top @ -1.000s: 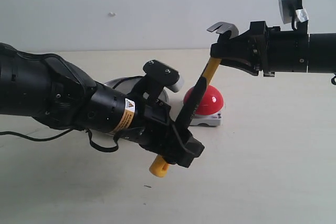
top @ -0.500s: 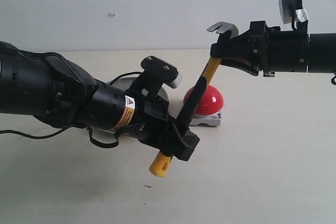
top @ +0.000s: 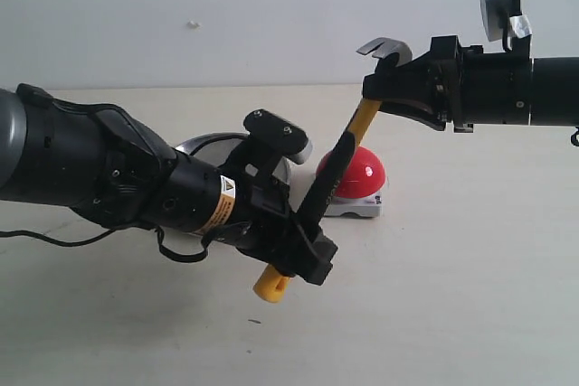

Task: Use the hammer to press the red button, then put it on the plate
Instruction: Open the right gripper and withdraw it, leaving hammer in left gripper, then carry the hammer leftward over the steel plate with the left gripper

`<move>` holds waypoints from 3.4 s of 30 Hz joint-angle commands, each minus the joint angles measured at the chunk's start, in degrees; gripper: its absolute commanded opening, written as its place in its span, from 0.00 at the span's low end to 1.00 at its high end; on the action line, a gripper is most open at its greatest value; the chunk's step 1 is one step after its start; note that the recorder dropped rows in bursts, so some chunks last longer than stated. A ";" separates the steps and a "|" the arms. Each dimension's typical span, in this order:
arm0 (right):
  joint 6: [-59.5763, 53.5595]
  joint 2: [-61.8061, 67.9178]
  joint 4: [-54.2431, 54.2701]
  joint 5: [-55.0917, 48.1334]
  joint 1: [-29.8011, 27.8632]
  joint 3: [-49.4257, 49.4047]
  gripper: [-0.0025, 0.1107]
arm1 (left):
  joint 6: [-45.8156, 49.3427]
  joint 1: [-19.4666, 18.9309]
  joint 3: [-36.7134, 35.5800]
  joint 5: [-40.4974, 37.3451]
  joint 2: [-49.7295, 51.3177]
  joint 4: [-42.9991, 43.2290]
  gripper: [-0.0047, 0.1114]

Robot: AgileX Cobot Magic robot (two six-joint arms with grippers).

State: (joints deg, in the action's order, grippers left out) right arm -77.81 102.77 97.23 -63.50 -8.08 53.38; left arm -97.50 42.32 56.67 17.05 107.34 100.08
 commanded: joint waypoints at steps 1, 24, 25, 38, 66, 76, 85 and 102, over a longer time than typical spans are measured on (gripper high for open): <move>-0.10 -0.73 2.72 -2.63 0.11 0.83 0.02 | -0.37 0.27 0.77 -0.44 -0.24 -0.13 0.46; 5.95 -0.73 -3.23 0.54 0.11 0.83 0.37 | -1.71 0.27 0.77 1.46 -8.32 -0.13 0.04; 6.04 -0.73 -3.66 0.54 0.11 0.83 0.37 | -1.71 0.27 0.77 1.46 -8.55 -0.13 0.04; 8.69 -0.84 -5.91 0.41 0.11 0.83 0.43 | -1.84 0.27 0.77 1.72 -9.65 -0.13 0.04; 1.62 -10.77 2.72 -3.41 -4.56 -9.31 0.52 | -2.35 -0.01 0.77 -1.28 -9.65 -1.76 0.04; -2.18 -14.49 2.72 -6.00 -10.37 -16.34 0.47 | -2.35 -0.01 0.77 -2.00 -9.65 -2.98 0.04; -16.18 -27.57 2.72 -0.59 -15.16 -29.36 0.02 | -1.91 -0.10 0.77 -3.43 -9.65 -3.32 0.04; -9.38 -85.90 2.72 32.50 -15.69 -49.33 0.02 | -1.32 -0.10 0.77 -4.10 -9.65 -4.69 0.04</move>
State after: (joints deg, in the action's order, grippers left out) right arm -91.26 24.89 99.49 -35.53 -23.46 5.07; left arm -99.61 42.32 56.88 13.91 98.76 97.60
